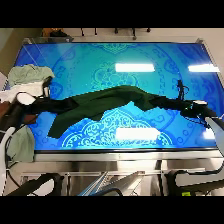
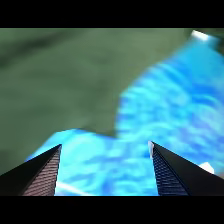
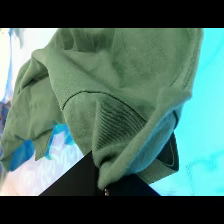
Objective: Fold the shirts.
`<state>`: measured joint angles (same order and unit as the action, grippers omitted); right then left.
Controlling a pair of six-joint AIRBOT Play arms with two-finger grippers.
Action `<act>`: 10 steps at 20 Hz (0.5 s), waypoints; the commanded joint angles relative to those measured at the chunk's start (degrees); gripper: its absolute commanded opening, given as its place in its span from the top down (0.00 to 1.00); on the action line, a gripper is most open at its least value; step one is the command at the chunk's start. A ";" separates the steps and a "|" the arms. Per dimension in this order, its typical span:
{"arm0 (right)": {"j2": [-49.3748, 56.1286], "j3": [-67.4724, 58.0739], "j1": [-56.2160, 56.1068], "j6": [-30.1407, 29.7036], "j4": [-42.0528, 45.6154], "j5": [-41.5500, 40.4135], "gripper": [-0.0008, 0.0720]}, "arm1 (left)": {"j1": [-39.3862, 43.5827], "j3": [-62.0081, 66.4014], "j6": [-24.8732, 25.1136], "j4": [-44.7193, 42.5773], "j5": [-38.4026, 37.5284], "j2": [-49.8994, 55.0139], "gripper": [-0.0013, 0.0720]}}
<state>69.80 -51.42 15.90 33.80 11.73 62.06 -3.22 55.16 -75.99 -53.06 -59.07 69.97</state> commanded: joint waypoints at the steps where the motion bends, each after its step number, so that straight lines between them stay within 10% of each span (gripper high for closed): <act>1: -0.13 -0.04 0.20 0.00 -0.02 -0.04 0.96 | -13.27 -3.15 -1.55 -8.83 -4.13 -5.70 0.13; 10: -0.13 -0.04 0.17 0.00 -0.04 -0.04 0.96 | -28.87 -19.54 5.05 -8.79 1.51 -7.23 0.13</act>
<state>69.71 -51.42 16.05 33.78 11.70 62.02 -28.86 39.48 -72.82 -61.28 -60.40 63.00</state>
